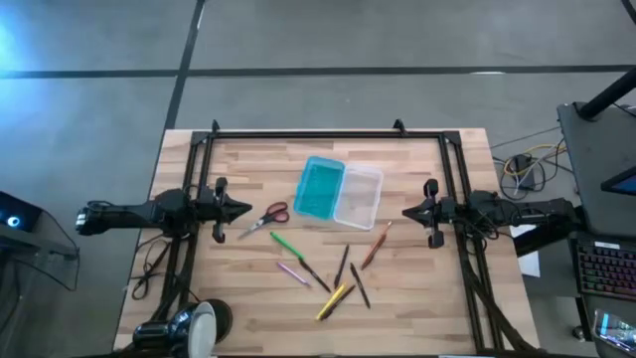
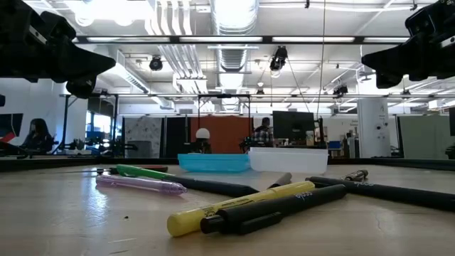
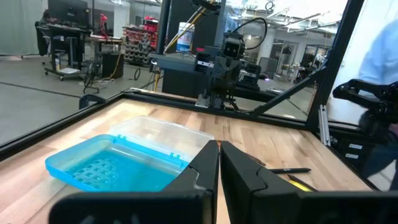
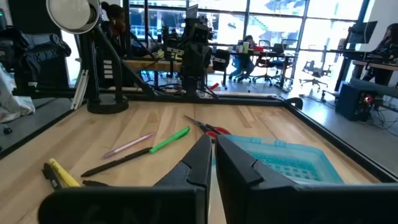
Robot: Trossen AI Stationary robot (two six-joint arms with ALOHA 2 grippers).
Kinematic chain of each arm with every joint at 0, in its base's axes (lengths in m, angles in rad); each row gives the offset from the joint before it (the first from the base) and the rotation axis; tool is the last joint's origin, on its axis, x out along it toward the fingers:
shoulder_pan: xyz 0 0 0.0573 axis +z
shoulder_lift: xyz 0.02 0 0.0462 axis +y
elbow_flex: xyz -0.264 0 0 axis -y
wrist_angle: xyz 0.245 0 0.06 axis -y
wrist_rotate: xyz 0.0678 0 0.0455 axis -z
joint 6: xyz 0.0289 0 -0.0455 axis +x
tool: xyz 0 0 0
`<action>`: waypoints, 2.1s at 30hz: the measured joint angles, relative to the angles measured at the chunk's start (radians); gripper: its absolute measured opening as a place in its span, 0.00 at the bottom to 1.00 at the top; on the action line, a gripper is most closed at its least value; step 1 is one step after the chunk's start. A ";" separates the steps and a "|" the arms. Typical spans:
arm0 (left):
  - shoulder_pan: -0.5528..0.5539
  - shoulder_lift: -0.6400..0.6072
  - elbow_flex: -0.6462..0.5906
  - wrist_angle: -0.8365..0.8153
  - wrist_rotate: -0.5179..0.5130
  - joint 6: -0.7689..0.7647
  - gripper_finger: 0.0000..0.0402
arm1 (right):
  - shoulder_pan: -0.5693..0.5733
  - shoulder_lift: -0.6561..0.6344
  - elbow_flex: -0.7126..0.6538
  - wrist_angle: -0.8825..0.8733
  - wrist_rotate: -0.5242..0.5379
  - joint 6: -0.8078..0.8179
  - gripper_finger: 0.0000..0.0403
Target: Pick & place school supplies into a supply box
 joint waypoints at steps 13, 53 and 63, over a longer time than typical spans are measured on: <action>0.000 0.000 0.000 0.000 0.000 0.000 0.00 | -0.003 0.008 0.000 0.036 0.042 -0.205 0.03; 0.005 0.007 0.000 0.066 -0.072 -0.015 0.00 | -0.003 0.076 -0.001 0.243 0.548 1.015 0.03; 0.002 0.007 0.000 0.459 -0.291 -0.728 0.00 | -0.003 0.181 0.000 0.371 0.770 0.978 0.03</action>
